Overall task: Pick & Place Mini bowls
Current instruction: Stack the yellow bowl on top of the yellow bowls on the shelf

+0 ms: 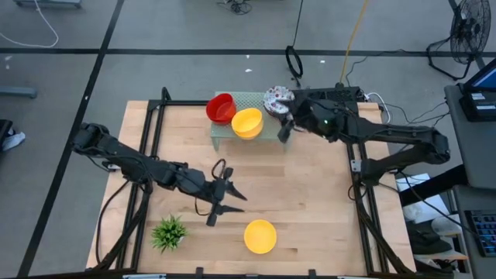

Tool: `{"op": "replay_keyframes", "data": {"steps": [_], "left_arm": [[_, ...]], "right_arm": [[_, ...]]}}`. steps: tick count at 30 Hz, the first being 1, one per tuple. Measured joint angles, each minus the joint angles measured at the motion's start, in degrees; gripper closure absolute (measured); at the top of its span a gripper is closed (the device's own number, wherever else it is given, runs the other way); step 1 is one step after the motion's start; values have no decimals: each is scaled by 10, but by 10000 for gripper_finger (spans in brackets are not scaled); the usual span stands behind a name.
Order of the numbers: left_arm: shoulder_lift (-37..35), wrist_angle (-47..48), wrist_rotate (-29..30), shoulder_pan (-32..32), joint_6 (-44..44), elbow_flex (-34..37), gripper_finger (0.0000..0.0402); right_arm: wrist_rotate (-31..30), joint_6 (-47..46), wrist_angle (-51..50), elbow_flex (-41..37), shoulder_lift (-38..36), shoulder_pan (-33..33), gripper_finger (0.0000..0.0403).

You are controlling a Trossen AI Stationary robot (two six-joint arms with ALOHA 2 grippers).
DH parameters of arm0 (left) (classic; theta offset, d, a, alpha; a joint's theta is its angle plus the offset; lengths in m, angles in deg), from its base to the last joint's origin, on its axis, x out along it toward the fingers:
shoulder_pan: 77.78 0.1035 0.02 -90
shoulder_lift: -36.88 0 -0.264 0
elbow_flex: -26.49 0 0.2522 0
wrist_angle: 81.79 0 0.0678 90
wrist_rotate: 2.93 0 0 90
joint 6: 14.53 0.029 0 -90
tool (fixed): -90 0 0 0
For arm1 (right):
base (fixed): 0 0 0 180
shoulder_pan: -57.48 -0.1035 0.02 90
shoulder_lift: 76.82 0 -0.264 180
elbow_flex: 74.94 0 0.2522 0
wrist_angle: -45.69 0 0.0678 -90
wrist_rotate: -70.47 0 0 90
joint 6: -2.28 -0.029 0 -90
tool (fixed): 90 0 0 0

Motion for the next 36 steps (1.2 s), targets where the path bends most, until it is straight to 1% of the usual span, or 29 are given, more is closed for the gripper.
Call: {"op": "replay_keyframes", "data": {"steps": [4, 8, 11, 16, 18, 24, 27, 33, 36], "left_arm": [[30, 41, -19, -9, -37, 0, 229], [68, 43, -57, -30, -29, 0, 229], [91, 38, -78, -46, 0, 0, 229], [128, 39, -73, -64, 64, 0, 229], [148, 34, -72, -67, 75, 0, 229], [200, -8, -71, -66, 116, 0, 229], [216, -34, -71, -66, 143, 0, 229], [248, -83, -75, -66, 148, 0, 229], [258, -85, -83, -70, 149, -1, 229]], "right_arm": [[75, -51, -16, 0, -20, -50, 240], [123, -95, -30, 0, -26, -105, 237], [124, -115, -34, 0, -25, -147, 237], [123, -138, -36, 0, -20, -204, 238], [123, -153, -35, -1, -20, -223, 238], [122, -186, -35, -1, -17, -275, 241], [122, -188, -34, -1, -18, -298, 242], [119, -188, -34, -1, -18, -330, 243], [119, -188, -34, -1, -18, -337, 243]]}}
